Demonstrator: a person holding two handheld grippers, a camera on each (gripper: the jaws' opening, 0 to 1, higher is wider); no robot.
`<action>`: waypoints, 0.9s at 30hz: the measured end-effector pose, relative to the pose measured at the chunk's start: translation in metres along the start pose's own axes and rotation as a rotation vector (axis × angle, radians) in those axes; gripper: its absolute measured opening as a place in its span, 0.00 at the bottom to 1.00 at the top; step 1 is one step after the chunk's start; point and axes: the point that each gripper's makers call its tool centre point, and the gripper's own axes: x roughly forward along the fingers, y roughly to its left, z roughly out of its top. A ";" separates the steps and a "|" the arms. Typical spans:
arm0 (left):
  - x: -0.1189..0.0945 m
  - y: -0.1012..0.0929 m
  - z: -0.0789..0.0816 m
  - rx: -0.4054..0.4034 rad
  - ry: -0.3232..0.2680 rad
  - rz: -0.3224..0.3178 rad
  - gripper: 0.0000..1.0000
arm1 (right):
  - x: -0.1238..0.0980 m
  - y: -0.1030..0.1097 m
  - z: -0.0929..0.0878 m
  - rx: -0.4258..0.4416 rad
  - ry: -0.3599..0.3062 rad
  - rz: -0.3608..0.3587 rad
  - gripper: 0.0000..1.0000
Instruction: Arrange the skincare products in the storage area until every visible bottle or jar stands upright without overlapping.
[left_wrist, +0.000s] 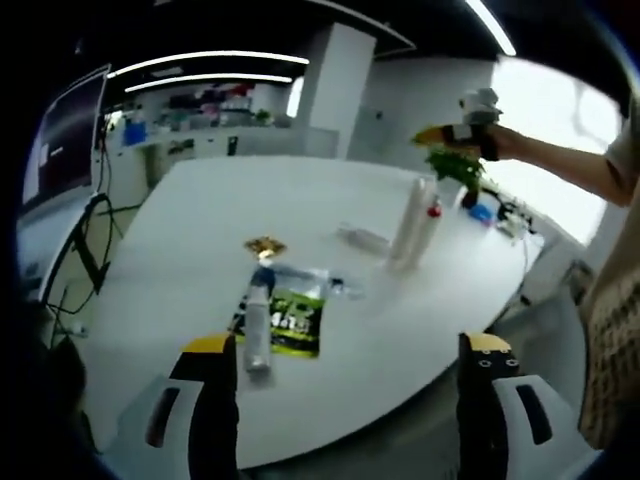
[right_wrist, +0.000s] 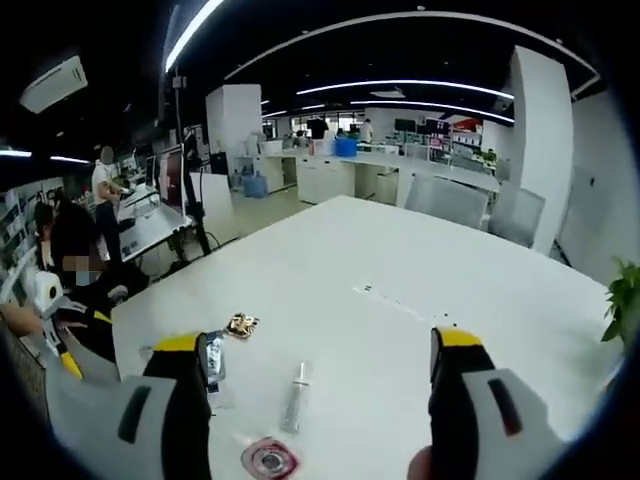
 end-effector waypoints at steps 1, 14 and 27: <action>0.000 0.000 0.000 -0.001 0.002 0.000 0.88 | 0.006 -0.001 -0.002 0.001 0.010 0.004 0.91; 0.003 0.000 -0.005 -0.002 0.037 0.003 0.87 | 0.071 0.013 -0.069 -0.093 0.315 0.144 0.85; 0.003 0.006 -0.007 -0.038 0.047 0.024 0.86 | 0.106 0.030 -0.126 -0.159 0.536 0.247 0.80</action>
